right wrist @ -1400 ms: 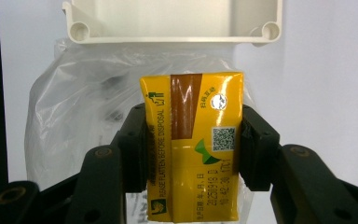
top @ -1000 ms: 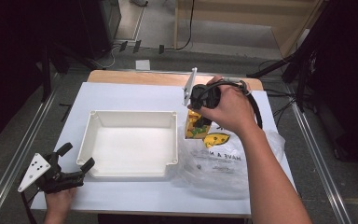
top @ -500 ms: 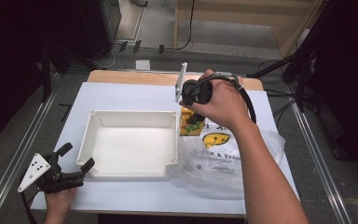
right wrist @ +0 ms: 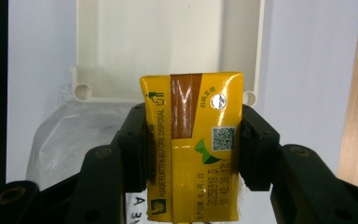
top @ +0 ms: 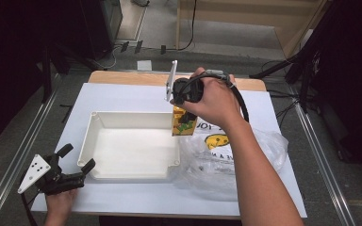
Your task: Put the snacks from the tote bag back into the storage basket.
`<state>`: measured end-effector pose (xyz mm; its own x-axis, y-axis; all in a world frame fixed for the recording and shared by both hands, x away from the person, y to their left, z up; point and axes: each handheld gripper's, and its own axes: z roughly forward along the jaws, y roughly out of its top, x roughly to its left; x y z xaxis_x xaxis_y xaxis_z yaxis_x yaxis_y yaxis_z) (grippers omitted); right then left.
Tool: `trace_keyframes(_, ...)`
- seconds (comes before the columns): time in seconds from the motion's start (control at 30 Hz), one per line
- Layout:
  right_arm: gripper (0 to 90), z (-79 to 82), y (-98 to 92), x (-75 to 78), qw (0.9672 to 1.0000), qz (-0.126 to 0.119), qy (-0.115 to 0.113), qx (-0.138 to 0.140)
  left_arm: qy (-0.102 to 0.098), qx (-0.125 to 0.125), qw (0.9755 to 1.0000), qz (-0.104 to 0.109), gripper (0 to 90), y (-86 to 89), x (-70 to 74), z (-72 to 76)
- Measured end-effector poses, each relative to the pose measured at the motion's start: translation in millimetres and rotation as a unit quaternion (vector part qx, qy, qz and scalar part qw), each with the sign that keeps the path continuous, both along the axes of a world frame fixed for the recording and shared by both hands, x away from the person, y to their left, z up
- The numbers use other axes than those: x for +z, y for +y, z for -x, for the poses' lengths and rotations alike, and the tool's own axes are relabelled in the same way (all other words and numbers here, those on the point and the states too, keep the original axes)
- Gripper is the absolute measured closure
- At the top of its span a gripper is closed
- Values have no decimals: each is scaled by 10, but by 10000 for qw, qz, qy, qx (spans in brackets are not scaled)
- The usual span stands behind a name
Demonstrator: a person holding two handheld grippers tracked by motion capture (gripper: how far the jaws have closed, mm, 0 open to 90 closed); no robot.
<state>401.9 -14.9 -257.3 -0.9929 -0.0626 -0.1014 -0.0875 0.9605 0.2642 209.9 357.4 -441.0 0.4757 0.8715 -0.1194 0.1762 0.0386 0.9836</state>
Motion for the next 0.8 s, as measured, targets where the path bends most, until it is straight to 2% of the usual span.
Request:
trace_keyframes(0.23, 541, 16, 80, -8, 10000, 31, -28, 68, -14, -28, 10000, 12, 0, -2, -1, 11)
trace_keyframes(0.43, 541, 24, 147, -23, 10000, 30, -49, 35, 5, 29, 10000, -71, 0, -19, -1, 6)
trace_keyframes(0.8, 540, 22, 348, -124, 9999, 35, 40, 127, 1, 34, 10000, -30, 0, -16, -2, 5)
